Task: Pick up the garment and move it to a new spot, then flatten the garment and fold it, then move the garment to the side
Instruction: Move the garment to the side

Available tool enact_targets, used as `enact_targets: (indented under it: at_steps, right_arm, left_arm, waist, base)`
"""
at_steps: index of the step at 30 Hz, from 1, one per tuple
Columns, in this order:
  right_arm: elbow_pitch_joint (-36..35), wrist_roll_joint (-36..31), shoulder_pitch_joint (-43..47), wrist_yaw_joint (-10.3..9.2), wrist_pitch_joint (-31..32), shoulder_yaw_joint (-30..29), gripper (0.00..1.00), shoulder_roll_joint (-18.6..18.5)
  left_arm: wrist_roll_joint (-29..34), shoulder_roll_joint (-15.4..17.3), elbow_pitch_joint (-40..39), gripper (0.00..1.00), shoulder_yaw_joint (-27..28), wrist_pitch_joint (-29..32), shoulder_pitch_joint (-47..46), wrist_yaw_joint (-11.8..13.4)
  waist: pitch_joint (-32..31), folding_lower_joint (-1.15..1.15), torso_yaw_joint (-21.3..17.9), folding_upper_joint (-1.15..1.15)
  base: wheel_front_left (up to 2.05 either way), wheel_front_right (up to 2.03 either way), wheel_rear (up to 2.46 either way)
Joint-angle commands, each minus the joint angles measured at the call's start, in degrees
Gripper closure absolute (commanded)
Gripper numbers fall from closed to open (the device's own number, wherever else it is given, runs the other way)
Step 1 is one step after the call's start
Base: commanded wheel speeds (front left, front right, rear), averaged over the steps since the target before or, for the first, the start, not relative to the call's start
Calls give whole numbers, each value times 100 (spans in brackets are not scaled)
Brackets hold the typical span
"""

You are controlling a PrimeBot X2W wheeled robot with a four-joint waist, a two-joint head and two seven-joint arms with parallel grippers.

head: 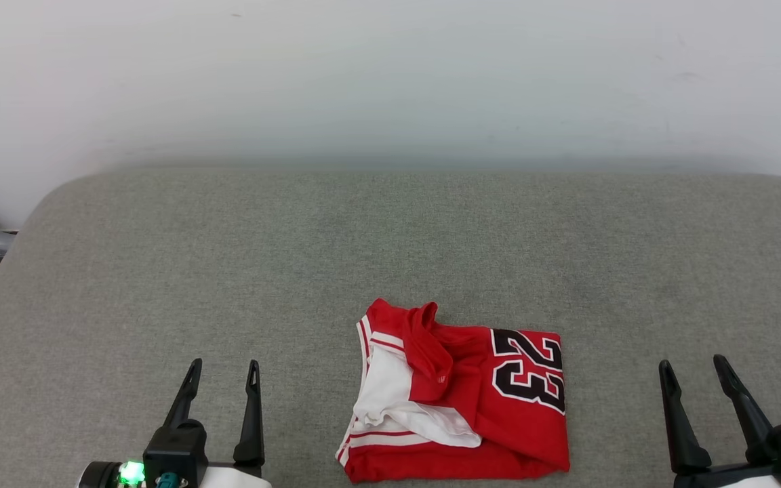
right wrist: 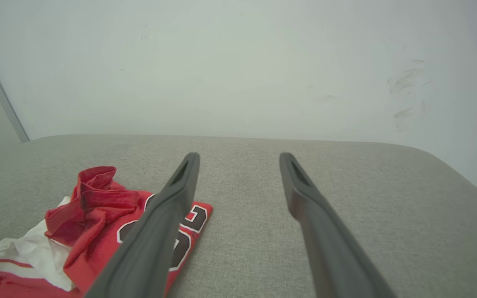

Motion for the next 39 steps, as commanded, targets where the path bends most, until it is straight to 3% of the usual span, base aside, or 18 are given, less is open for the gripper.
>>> enact_targets:
  at_steps: [1, 9, 14, 21, 24, 28, 33, 39]
  right_arm:
    - [5, -21, 72, -5, -7, -13, 0, 29]
    - [-74, 143, -406, -5, 100, -232, 0, -236]
    - [-219, 571, -1134, -5, 586, -308, 0, -809]
    - [-239, 2035, -2008, -5, 2777, 453, 0, -1887]
    - [-64, 2753, -2228, -5, 3828, 732, 0, -2094]
    - [279, 3527, -2341, -5, 5045, 1033, 0, -2165]
    - [772, 4092, -2413, -5, 5943, 1431, 0, -2016]
    - [1196, 4188, -2570, -5, 5888, 1748, 0, -1847]
  left_arm:
    - [16, 16, -1, 0, 3, -13, 43, -4]
    - [32, 0, 29, 0, -13, -13, -19, -22]
    - [52, -15, 38, 0, -52, -13, -142, -47]
    - [57, -37, 54, 0, -96, -13, -319, -61]
    - [56, -49, 58, 0, -110, -13, -381, -68]
    - [59, -77, 54, 0, -154, -13, -489, -78]
    - [70, -140, 63, 0, -285, -13, -770, -115]
    - [63, -172, 98, 0, -397, -13, -1003, -124]
  waist:
    - [-1, 0, 0, 0]
    - [30, 0, 25, 0]
    - [128, 0, 99, 0]
    - [325, 0, 213, 0]
    - [416, 0, 261, 0]
    - [578, 0, 330, 0]
    - [953, 0, 539, 0]
    - [1260, 0, 712, 0]
  base:
    - [0, 0, 0]
    - [0, 0, 0]
    - [0, 0, 0]
    - [0, 0, 0]
    - [0, 0, 0]
    - [0, 0, 0]
    - [0, 0, 0]
    - [0, 0, 0]
